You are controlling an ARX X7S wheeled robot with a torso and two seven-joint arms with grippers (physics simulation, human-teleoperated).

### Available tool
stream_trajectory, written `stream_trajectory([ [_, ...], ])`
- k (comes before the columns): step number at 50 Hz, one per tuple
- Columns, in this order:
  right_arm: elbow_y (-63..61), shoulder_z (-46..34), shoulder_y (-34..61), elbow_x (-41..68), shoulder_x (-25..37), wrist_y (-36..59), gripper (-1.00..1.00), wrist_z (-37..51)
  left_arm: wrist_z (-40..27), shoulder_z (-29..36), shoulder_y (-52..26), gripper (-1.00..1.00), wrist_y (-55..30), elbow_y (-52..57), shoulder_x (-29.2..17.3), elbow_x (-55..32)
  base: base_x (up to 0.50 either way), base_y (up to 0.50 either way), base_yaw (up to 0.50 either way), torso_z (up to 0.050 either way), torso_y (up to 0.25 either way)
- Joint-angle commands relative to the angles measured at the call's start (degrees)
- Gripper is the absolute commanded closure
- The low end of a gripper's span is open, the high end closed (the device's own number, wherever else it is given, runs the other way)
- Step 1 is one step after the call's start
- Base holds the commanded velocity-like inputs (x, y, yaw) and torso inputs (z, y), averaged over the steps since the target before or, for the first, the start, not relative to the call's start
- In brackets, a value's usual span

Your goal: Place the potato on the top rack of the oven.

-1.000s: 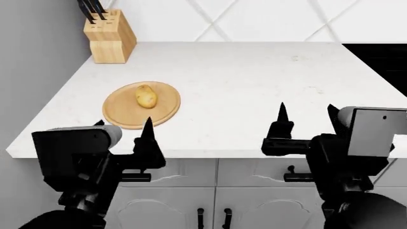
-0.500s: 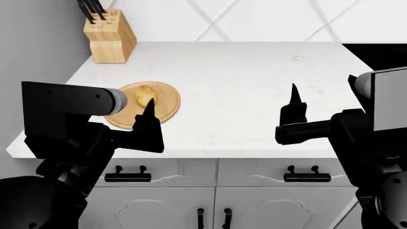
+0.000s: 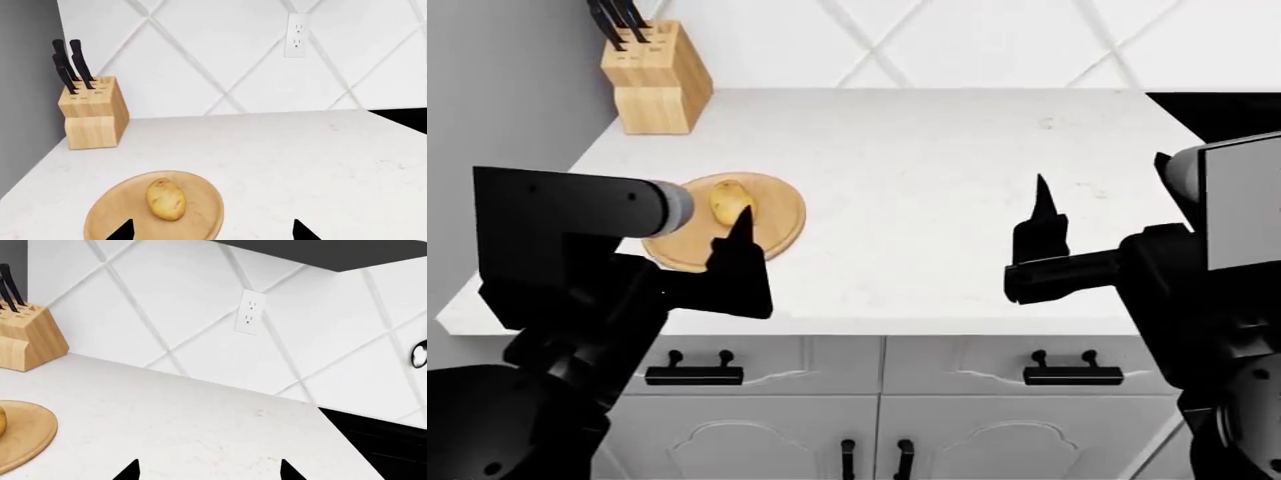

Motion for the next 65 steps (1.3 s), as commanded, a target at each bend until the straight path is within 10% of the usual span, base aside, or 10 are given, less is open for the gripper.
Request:
stream_trajectory([
  [1, 0.1, -0.6, -0.4, -1.0, 0.1, -0.3, -1.0, -0.8, 0.8, 1.0, 0.3, -1.0, 0.3, -0.5, 0.8, 1.2, 0.05, 0.0, 0.0, 0.0, 0.0],
  [65, -0.5, -2.4, -4.1, -9.3, 1.4, -3.8, -1.0, -8.2, -7.0, 1.1, 10.0, -1.0, 5.9, 5.7, 0.2, -0.6, 0.15, 0.0, 0.0, 0.0, 0.0],
])
